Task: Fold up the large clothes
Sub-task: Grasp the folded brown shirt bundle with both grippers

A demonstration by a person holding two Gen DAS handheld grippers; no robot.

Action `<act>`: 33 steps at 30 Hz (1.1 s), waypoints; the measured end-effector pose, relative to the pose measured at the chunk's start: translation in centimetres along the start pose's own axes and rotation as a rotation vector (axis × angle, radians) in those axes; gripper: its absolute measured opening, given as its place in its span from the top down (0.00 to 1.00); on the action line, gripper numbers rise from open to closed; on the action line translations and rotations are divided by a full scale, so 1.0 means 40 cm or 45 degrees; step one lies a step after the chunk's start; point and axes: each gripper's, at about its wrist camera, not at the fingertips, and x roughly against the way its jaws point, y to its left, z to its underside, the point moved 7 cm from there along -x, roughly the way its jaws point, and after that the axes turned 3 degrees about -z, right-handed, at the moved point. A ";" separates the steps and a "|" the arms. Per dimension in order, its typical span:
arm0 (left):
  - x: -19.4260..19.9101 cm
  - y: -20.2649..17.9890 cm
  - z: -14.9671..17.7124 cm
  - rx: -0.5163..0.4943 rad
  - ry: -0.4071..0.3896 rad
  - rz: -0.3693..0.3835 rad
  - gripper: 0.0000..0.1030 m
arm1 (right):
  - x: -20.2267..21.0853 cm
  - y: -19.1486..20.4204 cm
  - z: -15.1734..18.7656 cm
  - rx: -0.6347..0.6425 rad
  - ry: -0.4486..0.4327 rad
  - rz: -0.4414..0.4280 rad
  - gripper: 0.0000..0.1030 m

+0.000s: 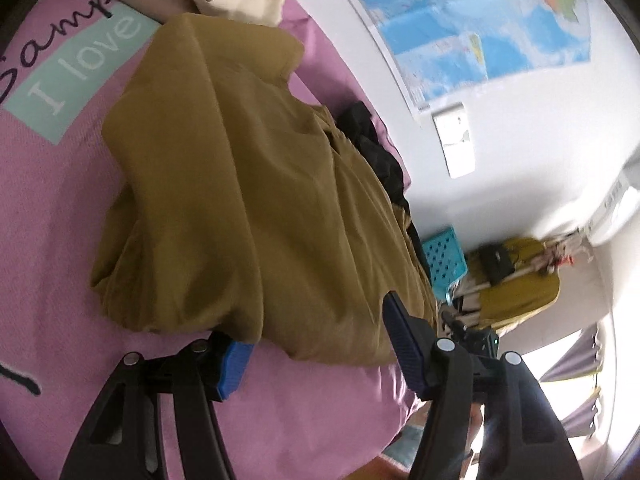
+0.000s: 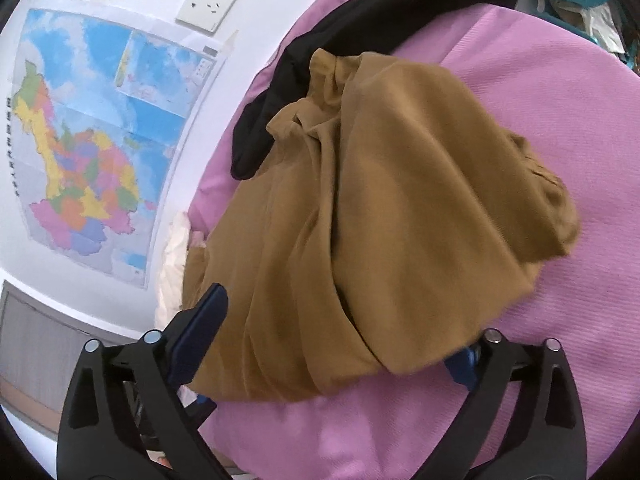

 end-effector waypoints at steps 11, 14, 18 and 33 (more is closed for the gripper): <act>-0.070 -0.046 -0.059 -0.025 -0.083 -0.109 0.24 | -0.047 -0.006 -0.022 0.071 -0.060 0.044 0.39; -0.078 -0.045 -0.064 -0.084 -0.085 -0.208 0.46 | -0.037 -0.013 -0.018 0.071 -0.066 -0.004 0.45; -0.075 -0.029 -0.063 -0.077 -0.070 -0.230 0.47 | -0.043 -0.001 -0.018 0.081 -0.058 -0.017 0.37; -0.086 -0.042 -0.063 -0.139 -0.065 -0.304 0.39 | -0.060 0.020 -0.015 0.094 -0.057 0.004 0.21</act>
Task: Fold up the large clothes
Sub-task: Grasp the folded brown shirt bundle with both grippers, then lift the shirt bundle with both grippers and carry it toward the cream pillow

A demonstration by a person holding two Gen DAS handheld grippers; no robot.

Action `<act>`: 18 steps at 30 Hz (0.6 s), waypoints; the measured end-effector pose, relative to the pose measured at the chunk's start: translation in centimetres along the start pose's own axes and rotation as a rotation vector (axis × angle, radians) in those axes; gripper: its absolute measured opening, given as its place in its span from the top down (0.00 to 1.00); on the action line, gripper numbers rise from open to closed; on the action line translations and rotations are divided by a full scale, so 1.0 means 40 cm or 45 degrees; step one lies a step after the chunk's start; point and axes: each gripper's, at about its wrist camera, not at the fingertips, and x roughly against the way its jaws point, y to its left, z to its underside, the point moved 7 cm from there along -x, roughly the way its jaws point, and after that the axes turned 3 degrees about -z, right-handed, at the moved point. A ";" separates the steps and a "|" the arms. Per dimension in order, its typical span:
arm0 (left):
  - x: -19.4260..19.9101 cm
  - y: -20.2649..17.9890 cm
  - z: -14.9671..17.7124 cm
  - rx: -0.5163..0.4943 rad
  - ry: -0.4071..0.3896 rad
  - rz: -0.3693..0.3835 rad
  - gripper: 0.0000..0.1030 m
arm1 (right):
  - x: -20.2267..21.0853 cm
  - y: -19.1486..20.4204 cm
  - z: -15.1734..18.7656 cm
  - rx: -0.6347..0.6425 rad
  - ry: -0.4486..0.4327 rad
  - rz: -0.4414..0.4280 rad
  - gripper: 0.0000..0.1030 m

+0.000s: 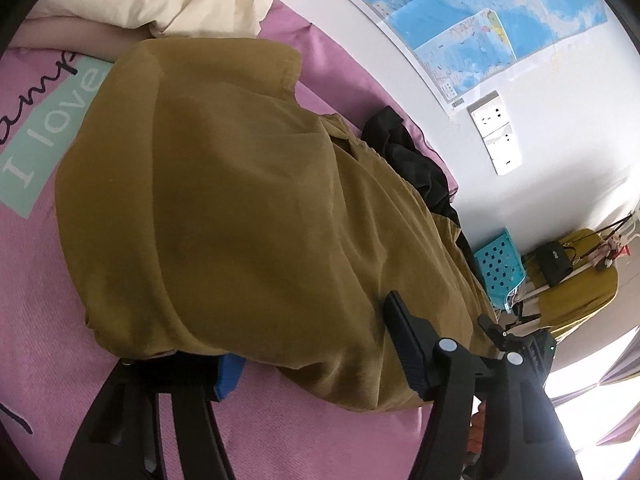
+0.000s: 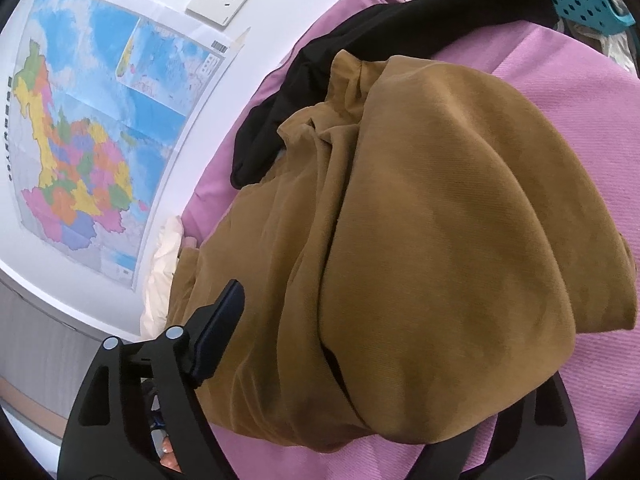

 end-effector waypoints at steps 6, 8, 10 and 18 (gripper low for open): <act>-0.007 -0.009 -0.001 -0.022 0.015 0.013 0.32 | -0.004 0.000 0.001 0.003 0.006 0.009 0.21; -0.009 -0.012 -0.003 -0.027 0.013 0.030 0.27 | -0.006 0.000 0.002 0.007 0.009 0.011 0.21; -0.013 -0.013 -0.007 -0.012 0.019 0.055 0.24 | -0.003 -0.003 0.002 0.007 0.010 0.005 0.21; -0.033 -0.010 -0.043 0.123 0.058 0.134 0.34 | -0.016 -0.007 0.005 0.020 0.030 -0.013 0.44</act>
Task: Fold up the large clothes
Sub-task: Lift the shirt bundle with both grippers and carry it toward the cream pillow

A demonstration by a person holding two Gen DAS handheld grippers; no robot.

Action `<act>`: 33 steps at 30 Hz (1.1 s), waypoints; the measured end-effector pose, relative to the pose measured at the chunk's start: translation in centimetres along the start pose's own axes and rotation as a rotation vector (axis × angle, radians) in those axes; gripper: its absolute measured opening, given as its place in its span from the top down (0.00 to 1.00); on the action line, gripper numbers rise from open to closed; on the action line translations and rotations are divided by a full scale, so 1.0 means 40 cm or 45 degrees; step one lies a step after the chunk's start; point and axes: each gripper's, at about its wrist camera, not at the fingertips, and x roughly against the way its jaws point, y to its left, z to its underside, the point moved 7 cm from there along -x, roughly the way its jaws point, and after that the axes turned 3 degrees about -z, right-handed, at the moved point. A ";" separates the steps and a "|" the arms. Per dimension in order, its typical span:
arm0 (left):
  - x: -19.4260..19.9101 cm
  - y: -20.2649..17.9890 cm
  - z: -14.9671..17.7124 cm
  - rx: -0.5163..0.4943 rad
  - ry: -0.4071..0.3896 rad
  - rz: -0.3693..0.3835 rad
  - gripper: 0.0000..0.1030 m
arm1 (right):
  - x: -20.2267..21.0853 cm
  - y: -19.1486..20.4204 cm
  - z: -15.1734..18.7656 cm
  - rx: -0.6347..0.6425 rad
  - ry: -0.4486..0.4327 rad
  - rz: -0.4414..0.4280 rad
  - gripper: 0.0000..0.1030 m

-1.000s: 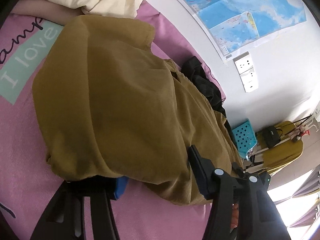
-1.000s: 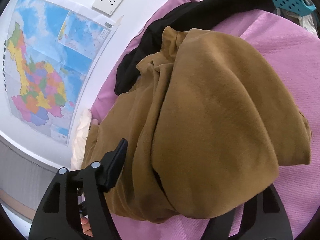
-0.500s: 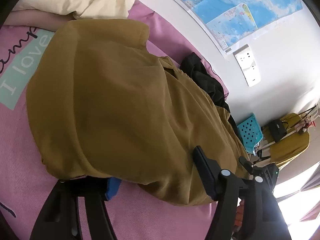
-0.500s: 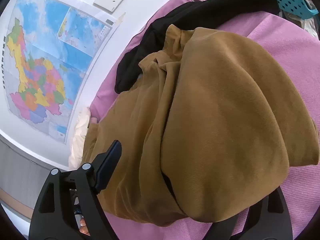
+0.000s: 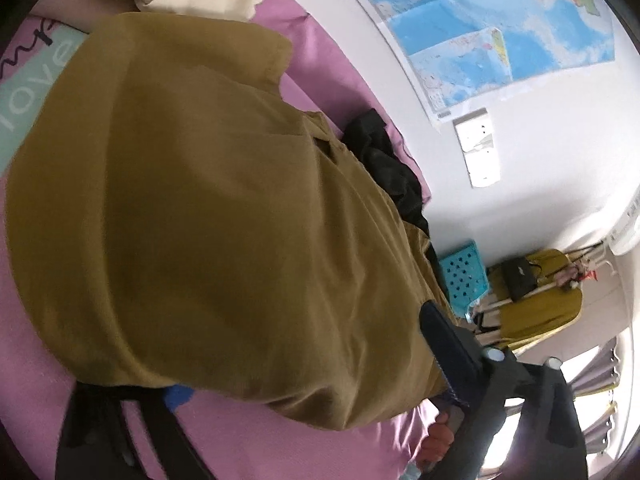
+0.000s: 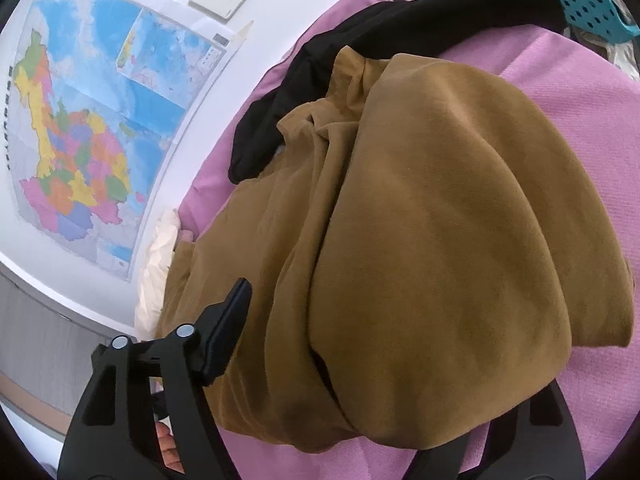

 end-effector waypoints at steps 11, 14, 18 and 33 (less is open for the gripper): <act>0.070 -0.093 -0.060 -0.147 0.023 0.051 0.72 | 0.134 0.196 -0.054 0.250 -0.118 -0.207 0.74; 0.128 -0.177 -0.101 -0.256 -0.020 0.088 0.72 | 0.181 0.279 -0.084 0.333 -0.172 -0.255 0.75; 0.219 -0.283 -0.178 -0.392 -0.100 0.135 0.73 | 0.230 0.424 -0.136 0.450 -0.247 -0.353 0.75; 0.671 -0.248 -0.731 -0.506 -0.743 -0.142 0.74 | -0.186 1.064 -0.260 0.756 -0.202 -0.723 0.75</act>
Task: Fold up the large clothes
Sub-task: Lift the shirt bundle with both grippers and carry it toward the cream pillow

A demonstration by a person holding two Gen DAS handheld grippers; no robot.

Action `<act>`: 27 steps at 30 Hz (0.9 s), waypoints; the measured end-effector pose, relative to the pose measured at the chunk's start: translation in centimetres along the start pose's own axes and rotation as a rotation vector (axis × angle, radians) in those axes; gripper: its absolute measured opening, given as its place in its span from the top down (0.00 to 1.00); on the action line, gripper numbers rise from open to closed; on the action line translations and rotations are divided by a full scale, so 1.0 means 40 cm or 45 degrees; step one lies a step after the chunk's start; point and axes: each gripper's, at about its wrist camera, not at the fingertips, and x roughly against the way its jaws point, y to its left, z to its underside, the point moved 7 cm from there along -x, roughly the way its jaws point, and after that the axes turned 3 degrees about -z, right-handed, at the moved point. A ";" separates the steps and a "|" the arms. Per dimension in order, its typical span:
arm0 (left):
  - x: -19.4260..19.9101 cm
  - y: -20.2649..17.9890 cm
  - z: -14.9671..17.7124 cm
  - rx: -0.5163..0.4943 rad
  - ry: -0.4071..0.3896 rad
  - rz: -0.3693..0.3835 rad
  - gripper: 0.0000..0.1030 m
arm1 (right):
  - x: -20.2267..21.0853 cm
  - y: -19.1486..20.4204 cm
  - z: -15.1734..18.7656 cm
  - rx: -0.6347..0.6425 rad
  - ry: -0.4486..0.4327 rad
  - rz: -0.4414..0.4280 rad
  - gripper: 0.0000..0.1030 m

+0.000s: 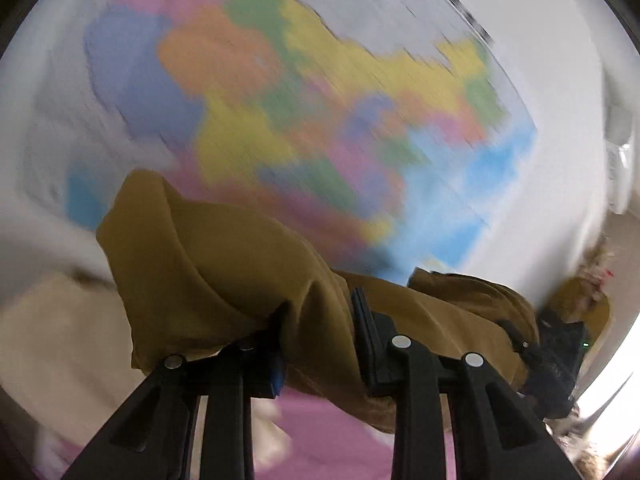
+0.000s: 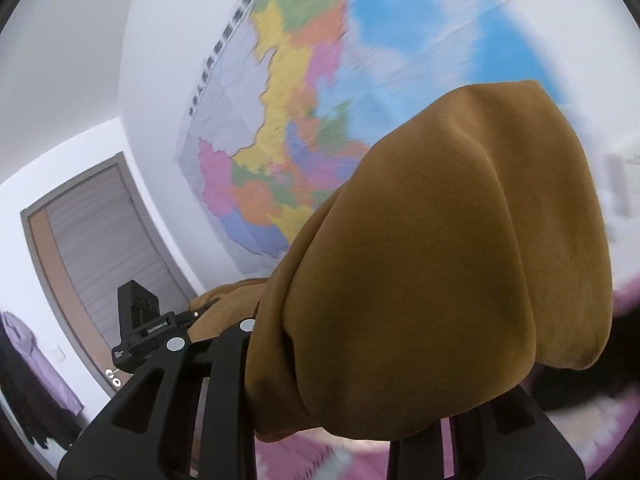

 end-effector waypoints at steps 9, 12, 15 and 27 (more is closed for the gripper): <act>-0.009 0.510 0.003 0.103 -0.199 -0.309 0.74 | -0.452 0.012 0.392 0.103 0.410 -0.082 0.75; -0.095 0.705 0.191 0.217 0.079 -0.439 0.74 | -0.502 -0.071 0.591 -0.016 0.635 -0.042 0.74; -0.082 0.783 0.289 0.344 0.095 -0.390 0.66 | -0.479 -0.114 0.637 -0.189 0.671 -0.081 0.58; -0.008 0.792 0.313 0.269 0.155 -0.534 0.47 | -0.258 -0.110 0.547 -0.077 0.728 0.034 0.31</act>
